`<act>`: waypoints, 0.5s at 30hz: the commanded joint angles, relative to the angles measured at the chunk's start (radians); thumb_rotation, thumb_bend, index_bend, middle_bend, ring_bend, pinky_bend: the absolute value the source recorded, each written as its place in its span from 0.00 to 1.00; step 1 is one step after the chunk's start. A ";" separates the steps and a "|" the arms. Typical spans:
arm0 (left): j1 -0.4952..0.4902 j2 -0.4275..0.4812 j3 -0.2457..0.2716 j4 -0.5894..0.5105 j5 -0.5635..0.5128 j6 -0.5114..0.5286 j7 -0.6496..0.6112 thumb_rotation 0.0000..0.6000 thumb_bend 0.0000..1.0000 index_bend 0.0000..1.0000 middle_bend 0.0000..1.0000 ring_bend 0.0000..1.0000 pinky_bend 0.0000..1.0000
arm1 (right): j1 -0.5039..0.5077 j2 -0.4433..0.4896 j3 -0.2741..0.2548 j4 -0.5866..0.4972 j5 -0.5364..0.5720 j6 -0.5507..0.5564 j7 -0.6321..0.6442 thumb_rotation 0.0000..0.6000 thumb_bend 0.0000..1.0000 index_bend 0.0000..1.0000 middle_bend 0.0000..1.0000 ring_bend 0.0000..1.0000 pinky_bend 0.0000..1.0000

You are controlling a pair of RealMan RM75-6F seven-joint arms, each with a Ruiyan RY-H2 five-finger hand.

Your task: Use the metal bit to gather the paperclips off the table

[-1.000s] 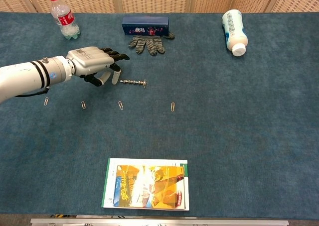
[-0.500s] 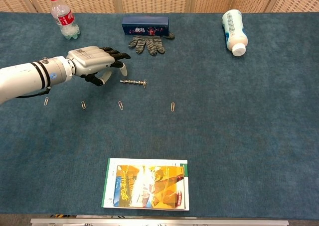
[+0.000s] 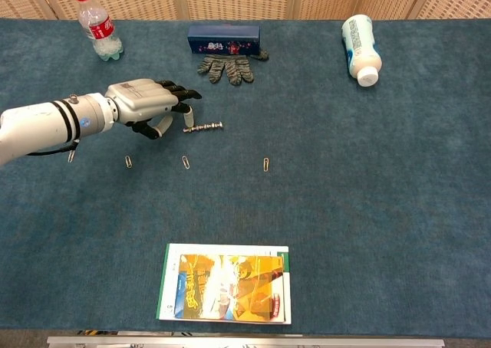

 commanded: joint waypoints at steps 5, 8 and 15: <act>0.012 0.012 0.002 -0.026 0.011 0.028 -0.011 1.00 0.80 0.39 0.00 0.00 0.00 | 0.000 -0.003 0.001 0.007 0.001 -0.001 0.007 1.00 0.00 0.45 0.53 0.43 0.67; 0.028 0.019 -0.004 -0.040 0.014 0.064 -0.024 1.00 0.80 0.38 0.00 0.00 0.00 | 0.000 -0.004 0.001 0.009 0.002 -0.001 0.011 1.00 0.00 0.45 0.53 0.44 0.67; 0.084 0.042 -0.042 -0.086 -0.041 0.148 -0.038 1.00 0.68 0.34 0.00 0.00 0.00 | 0.000 0.003 0.013 0.014 0.003 0.010 0.018 1.00 0.00 0.45 0.53 0.43 0.67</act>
